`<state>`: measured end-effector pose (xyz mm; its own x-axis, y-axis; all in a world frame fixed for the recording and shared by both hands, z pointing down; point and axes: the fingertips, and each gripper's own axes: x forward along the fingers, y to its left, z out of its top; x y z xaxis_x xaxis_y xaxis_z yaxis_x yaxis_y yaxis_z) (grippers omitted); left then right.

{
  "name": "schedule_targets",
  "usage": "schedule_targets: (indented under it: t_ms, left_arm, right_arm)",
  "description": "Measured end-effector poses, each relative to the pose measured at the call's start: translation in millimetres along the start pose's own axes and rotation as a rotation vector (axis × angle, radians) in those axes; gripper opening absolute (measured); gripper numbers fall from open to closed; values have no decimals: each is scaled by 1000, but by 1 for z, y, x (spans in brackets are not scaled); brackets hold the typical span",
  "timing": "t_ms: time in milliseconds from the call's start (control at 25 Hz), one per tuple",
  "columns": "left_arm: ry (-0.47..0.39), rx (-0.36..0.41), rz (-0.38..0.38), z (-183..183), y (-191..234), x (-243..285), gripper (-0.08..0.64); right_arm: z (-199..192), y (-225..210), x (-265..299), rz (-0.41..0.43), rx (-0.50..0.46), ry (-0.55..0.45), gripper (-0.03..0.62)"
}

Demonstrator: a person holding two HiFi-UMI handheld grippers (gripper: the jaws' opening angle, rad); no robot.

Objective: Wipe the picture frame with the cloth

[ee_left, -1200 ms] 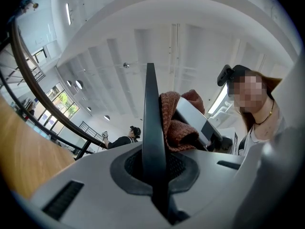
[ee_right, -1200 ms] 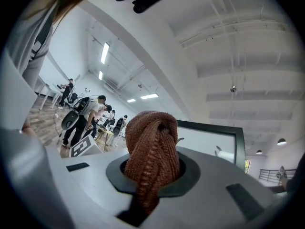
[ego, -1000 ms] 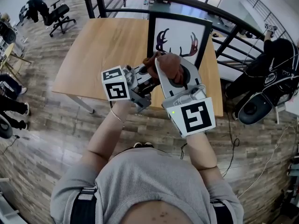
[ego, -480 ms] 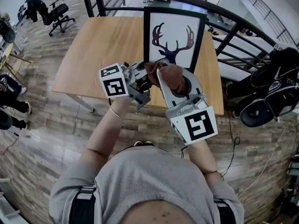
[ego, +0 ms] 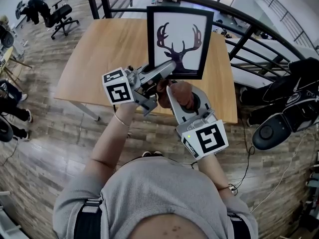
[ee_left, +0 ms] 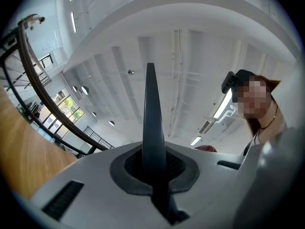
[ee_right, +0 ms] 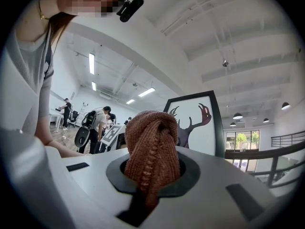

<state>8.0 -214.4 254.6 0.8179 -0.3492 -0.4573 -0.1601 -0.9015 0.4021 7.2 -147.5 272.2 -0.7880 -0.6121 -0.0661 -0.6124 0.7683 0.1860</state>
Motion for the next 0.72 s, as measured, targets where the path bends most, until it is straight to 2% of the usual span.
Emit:
schedule_targets:
  t_ms: [200,480,720]
  left_arm:
    - [27,21,9,0,0,-2,17]
    - [39,3,-2,0,-3,-1,17]
    - [61,18,-1,0,-4,-2,17]
  right_arm:
    - [49,-17,-5,-50,-3,-107,46]
    - [148,-65,-11,-167,-101,-312,46]
    - [184,-85,9,-223,-190,-365,46]
